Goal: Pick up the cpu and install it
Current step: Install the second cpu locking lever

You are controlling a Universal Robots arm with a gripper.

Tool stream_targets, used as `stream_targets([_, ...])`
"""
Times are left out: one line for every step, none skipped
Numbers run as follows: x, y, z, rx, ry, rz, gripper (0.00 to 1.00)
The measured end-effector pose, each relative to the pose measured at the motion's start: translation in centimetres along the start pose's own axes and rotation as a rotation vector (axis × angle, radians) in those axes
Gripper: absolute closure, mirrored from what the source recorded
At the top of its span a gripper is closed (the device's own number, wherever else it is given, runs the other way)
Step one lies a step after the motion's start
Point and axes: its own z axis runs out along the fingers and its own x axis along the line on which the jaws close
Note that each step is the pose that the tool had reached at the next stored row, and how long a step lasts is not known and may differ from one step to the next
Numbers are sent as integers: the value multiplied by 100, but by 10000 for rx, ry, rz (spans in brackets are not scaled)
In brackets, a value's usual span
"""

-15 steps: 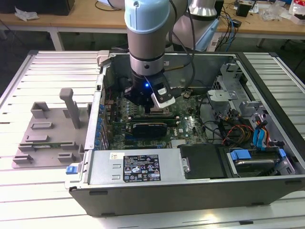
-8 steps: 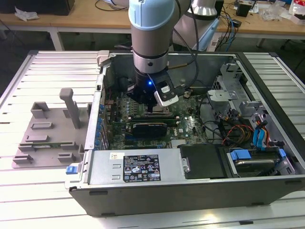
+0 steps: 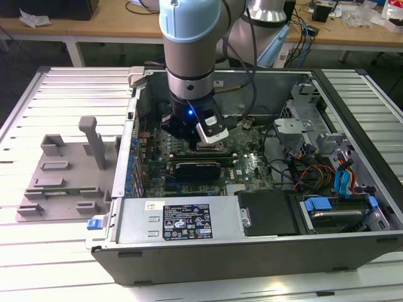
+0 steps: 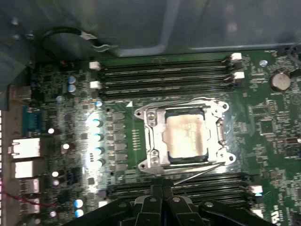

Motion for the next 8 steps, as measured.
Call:
stream_targets([13,-3,15,1,1,0,89])
stream_targets([19,-7,40,1,7,-1,89])
stream_targets([21,-10,64,5,53,3,89])
stream_targets([23,-12,78,10,97,-2,89])
stream_targets([23,-12,79,11,105,-3,89])
stream_targets([23,-12,79,12,106,-4,89])
stream_targets([23,-12,79,8,107,-8,89])
stream_targets([22,-11,82,-14,111,-45,89])
